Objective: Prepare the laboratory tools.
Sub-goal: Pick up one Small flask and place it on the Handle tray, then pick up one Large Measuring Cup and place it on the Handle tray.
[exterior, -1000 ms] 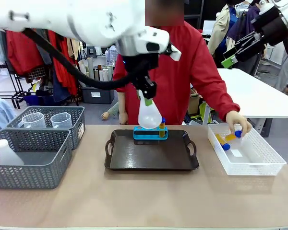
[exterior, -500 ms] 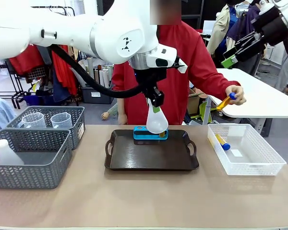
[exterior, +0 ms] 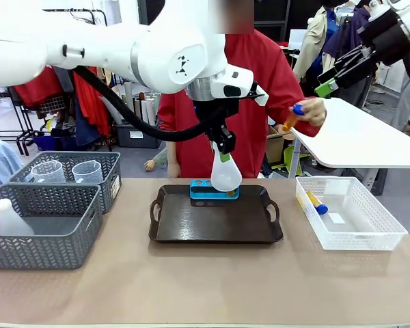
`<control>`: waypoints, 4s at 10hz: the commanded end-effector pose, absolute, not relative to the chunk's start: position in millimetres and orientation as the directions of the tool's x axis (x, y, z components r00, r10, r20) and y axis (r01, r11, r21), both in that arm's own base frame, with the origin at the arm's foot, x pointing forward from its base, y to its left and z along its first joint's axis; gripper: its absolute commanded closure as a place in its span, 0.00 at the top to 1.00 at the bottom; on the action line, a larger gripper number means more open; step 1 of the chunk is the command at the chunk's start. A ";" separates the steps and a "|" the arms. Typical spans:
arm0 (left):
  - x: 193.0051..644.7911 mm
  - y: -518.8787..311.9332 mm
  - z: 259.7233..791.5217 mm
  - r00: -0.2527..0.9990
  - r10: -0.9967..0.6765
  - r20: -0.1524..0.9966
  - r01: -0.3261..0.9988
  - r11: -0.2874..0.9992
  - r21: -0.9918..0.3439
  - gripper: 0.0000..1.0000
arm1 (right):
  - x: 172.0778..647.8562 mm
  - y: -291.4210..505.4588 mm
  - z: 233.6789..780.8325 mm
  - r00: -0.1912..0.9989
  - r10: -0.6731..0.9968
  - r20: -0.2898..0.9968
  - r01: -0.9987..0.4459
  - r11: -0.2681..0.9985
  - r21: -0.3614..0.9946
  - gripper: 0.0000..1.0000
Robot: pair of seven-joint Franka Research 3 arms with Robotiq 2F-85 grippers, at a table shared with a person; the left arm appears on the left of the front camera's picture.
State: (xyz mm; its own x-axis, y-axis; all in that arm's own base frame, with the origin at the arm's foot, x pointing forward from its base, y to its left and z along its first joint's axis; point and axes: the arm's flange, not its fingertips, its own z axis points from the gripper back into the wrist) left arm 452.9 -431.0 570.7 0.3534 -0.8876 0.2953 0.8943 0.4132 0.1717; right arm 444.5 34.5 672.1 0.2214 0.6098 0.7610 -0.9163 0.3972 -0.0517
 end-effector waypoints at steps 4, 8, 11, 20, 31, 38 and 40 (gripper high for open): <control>505.4 -473.6 519.9 0.330 -0.917 0.223 0.917 0.367 0.154 0.00 | 444.1 35.7 672.8 0.218 0.602 0.768 -0.918 0.394 -0.048 1.00; 536.5 -504.4 483.1 0.290 -0.946 0.148 0.935 0.313 0.167 0.00 | 444.1 35.7 672.8 0.218 0.602 0.768 -0.918 0.394 -0.048 1.00; 551.9 -518.8 454.4 0.286 -0.953 0.103 0.938 0.300 0.171 0.00 | 444.1 35.7 672.8 0.218 0.602 0.768 -0.918 0.394 -0.048 1.00; 559.6 -507.8 426.1 0.323 -0.943 0.081 0.936 0.331 0.120 0.68 | 444.1 35.7 672.8 0.218 0.602 0.768 -0.918 0.394 -0.048 1.00; 518.9 -448.2 506.1 0.404 -0.899 0.167 0.900 0.423 0.100 1.00 | 444.1 35.7 672.8 0.218 0.602 0.768 -0.918 0.394 -0.048 1.00; 463.8 -343.5 619.6 0.553 -0.801 0.228 0.765 0.597 0.240 1.00 | 444.1 35.7 672.8 0.218 0.602 0.768 -0.918 0.394 -0.048 1.00; 466.1 -298.1 643.3 0.736 -0.645 0.207 0.588 0.760 0.276 1.00 | 444.1 35.7 672.8 0.218 0.602 0.768 -0.918 0.394 -0.048 1.00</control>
State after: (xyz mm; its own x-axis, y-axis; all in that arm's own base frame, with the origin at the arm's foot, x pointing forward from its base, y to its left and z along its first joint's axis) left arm 469.5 -314.4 652.2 0.6406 -0.7340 0.2257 0.6901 0.6792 0.2500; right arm 444.5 34.6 672.0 0.2219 0.6104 0.7603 -0.9162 0.3974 -0.0516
